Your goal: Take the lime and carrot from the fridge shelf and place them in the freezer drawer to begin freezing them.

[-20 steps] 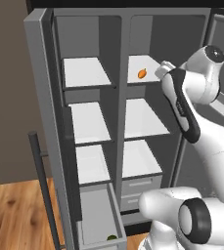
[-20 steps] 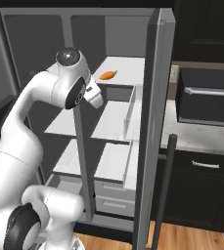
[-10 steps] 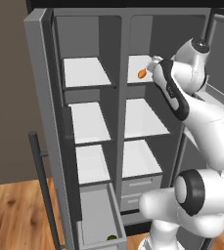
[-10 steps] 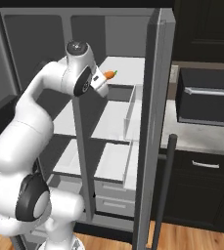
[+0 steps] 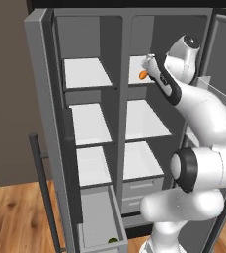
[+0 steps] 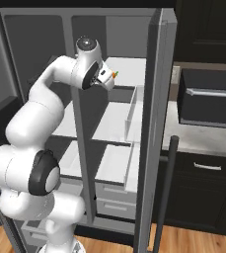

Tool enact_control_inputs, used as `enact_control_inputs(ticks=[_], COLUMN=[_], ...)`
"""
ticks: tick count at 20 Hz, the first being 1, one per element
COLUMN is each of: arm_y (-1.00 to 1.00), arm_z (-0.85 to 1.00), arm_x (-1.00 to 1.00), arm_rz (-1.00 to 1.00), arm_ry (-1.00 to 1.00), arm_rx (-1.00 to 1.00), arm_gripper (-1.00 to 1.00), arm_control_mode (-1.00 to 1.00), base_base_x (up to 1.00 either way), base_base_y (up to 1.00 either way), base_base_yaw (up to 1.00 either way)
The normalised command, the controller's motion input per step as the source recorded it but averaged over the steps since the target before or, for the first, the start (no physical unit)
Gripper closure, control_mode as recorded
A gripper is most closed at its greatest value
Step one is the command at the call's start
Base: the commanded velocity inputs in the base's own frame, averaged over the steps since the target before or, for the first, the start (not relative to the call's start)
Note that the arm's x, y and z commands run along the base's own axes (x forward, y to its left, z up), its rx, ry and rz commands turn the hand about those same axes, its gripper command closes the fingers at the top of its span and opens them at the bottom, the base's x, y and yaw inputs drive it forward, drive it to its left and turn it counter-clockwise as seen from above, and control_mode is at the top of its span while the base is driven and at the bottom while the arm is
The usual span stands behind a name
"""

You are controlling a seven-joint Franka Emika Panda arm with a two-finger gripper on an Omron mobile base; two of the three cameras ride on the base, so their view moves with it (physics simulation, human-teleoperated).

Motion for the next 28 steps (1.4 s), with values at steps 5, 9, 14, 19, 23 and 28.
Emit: enact_control_inputs(ticks=[5,9,14,19,23,28], arm_y=[0.00,0.00,0.00,0.00,0.00,0.00], arm_z=[-0.01,-0.02,-0.10,-0.18,-0.14,-0.10], arm_x=[0.42,0.36,0.34,0.33,0.33,0.33], arm_rz=[0.01,0.00,0.00,0.00,0.00,0.00], arm_ry=[0.01,0.02,0.03,0.05,0.03,0.01], arm_rx=[0.00,0.00,0.00,0.00,0.00,0.00], arm_gripper=[-1.00,-1.00,-1.00,-1.00,-1.00,-1.00], arm_control_mode=[-1.00,-1.00,-1.00,-1.00,-1.00,-1.00], base_base_x=[0.00,0.00,0.00,0.00,0.00,0.00], base_base_y=[0.00,0.00,0.00,0.00,0.00,0.00], base_base_yaw=[0.00,0.00,0.00,0.00,0.00,0.00])
